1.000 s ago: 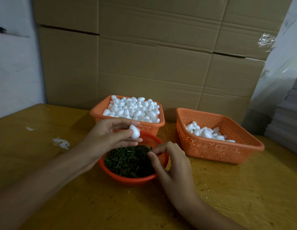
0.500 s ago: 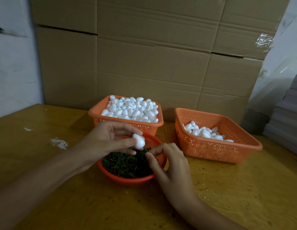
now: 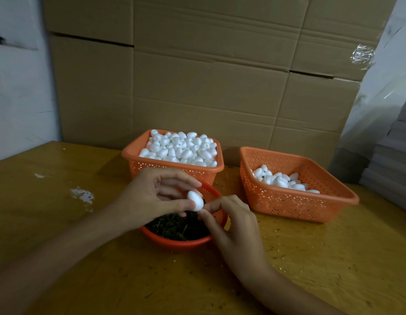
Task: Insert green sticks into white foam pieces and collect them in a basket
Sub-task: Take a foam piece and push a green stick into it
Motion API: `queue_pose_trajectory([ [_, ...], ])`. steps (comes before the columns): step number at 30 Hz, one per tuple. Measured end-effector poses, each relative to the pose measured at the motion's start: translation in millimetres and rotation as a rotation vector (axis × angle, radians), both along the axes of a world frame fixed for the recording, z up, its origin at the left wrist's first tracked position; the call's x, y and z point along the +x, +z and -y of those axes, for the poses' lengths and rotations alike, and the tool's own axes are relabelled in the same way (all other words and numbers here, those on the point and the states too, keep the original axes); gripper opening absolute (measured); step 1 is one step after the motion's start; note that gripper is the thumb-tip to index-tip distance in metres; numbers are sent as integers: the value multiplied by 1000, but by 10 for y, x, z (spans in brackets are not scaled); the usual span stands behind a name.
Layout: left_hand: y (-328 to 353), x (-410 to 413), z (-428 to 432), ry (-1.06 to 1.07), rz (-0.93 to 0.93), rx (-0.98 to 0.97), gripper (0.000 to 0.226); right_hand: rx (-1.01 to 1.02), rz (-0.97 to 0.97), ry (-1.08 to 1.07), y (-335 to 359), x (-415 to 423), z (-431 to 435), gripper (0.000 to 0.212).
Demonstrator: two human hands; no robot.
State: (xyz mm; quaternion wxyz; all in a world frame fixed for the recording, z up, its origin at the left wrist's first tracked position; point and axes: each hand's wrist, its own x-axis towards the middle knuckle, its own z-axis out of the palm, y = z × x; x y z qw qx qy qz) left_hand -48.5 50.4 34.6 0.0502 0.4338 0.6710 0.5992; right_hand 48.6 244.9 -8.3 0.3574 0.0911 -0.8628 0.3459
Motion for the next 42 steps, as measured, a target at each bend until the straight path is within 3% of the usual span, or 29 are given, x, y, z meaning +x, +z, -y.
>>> queue_pose_trajectory([
  [7, -1, -2, 31, -11, -84, -32, 28, -58, 49, 92, 21, -27, -11, 3],
  [13, 2, 31, 8, 27, -86, -50, 54, -130, 121, 152, 41, -41, -31, 9],
  [19, 1, 53, -4, -10, -141, -57, 30, -162, 187, 140, 6, -51, -55, 12],
  [38, -38, 4, -17, 66, -35, -63, 31, -109, 170, 176, 33, -49, -33, 10],
  [42, -58, 18, -32, 90, -101, -70, 24, -133, 156, 185, 20, -49, -33, 9],
])
